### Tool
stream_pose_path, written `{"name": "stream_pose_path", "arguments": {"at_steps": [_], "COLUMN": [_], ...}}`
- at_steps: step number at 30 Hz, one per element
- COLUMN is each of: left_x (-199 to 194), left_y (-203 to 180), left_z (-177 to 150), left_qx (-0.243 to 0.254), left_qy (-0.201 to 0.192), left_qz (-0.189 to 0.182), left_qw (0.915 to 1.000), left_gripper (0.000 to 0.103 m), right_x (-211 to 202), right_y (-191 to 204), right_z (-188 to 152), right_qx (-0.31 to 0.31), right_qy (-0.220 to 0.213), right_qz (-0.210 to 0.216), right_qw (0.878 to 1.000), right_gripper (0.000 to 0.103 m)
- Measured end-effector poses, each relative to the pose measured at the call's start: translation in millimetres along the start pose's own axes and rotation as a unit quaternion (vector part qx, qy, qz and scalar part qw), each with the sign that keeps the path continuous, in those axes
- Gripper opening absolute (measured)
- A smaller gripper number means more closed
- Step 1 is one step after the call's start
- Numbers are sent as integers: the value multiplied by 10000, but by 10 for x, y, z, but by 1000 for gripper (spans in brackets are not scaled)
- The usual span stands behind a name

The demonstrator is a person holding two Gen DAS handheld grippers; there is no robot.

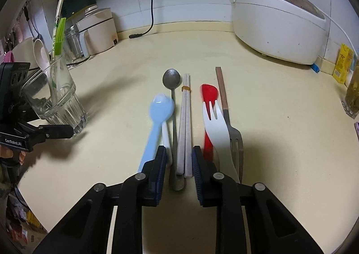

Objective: Organize utensils
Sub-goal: 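Lower the open right tool toward the white chopsticks with orange band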

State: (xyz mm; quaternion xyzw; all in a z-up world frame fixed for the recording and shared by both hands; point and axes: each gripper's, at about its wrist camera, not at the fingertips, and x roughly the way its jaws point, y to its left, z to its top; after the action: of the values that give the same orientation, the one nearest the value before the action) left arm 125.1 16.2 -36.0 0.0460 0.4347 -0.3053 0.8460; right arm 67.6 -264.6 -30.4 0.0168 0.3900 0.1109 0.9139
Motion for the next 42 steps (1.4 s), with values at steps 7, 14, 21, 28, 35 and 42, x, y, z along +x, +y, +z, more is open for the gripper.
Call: {"name": "stream_pose_path", "arguments": {"at_steps": [7,14,21,28,35,42], "left_x": [1,5,4,6,10,2], "left_y": [2,2,4,10,18,25], "left_z": [-1,-2,-2,-6,-13,-8], "left_qx": [2,2,4,-17,6,-6], "left_qy": [-1,-1,-1,-9,-3,-8], "left_qz": [0,1,3,-24,0,-21], "left_qw": [10000,10000,10000,10000,10000,10000], "left_gripper": [79,79,79,79,79,79], "right_x": [-126,-285,-373,-267,-177,-106], "right_y": [7,63,350,262,293,310], "right_z": [40,73,102,19,-102,-123], "right_qx": [71,158,-193,-106,-272,-358], "right_qy": [-266,-476,-535,-289,-68,36], "right_qz": [5,193,353,146,-20,-251], "right_qw": [9996,9986,9978,9994,9996,9990], "right_gripper": [13,11,8,9,9,14]}}
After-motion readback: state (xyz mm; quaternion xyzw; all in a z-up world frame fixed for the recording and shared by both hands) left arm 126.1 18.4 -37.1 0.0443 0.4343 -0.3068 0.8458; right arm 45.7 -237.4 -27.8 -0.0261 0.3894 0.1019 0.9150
